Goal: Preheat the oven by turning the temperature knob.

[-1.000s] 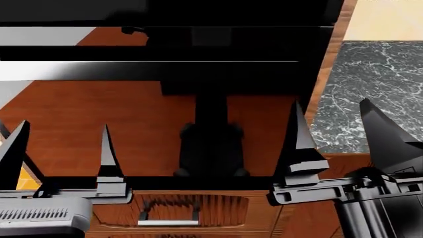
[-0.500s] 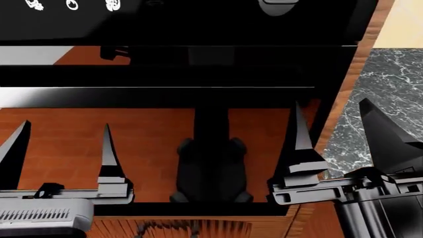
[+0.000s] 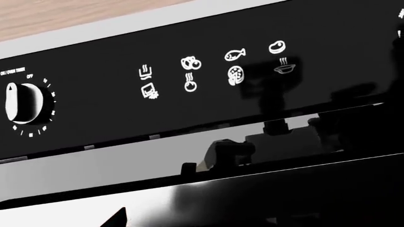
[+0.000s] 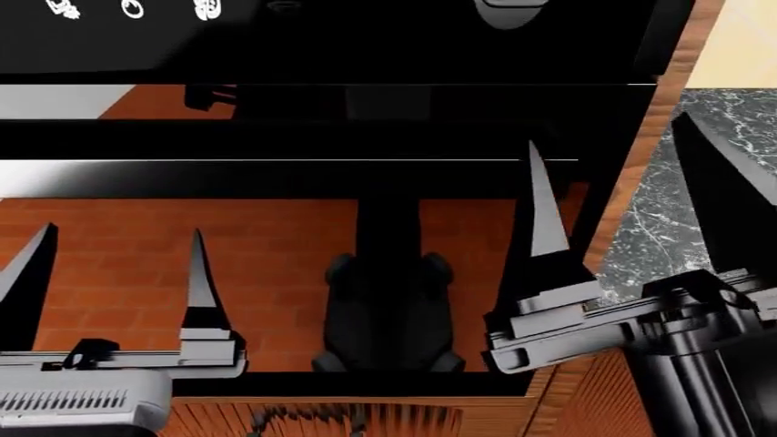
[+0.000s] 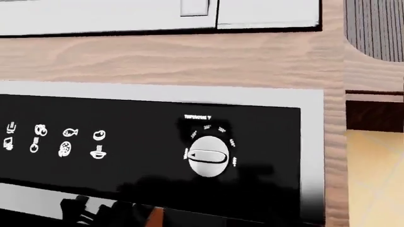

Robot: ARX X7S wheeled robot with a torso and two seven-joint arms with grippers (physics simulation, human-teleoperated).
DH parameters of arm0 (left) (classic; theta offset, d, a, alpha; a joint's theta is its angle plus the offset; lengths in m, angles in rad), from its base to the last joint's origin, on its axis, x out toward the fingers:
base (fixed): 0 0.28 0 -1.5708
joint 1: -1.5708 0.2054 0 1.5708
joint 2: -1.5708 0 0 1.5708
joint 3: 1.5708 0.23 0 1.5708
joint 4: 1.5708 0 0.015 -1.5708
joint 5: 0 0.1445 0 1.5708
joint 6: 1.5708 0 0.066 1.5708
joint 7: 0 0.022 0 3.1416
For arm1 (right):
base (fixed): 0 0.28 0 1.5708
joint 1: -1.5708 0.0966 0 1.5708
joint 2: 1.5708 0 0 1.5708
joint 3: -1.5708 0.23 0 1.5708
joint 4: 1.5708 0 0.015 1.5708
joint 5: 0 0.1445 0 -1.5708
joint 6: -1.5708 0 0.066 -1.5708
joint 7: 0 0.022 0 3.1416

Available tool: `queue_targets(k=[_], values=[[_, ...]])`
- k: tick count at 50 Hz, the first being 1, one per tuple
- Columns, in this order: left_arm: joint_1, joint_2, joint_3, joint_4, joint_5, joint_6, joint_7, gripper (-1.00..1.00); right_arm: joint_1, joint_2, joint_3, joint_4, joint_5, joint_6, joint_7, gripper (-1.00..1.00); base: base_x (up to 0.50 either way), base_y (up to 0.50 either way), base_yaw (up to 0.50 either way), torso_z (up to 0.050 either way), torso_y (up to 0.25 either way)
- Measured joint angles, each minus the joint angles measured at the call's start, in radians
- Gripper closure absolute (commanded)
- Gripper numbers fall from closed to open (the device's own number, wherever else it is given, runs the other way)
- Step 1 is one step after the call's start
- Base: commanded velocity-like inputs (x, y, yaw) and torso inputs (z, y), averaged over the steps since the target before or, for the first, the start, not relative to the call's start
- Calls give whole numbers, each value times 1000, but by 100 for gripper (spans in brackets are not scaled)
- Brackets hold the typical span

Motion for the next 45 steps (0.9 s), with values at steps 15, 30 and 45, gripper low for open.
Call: queue_targets(k=[15, 30, 45], values=[[6, -15, 16, -18, -4, 34, -18, -100, 313, 45, 283, 0, 422, 507, -390, -100, 0, 0, 0, 0, 0], [20, -24, 24, -27, -4, 64, -31, -100, 369, 24, 722, 104, 616, 1033, -820, -100, 0, 0, 0, 0, 0], [11, -33, 31, -37, -16, 65, -39, -100, 353, -35, 848, 149, 604, 1251, -1037, -100, 0, 0, 0, 0, 0]])
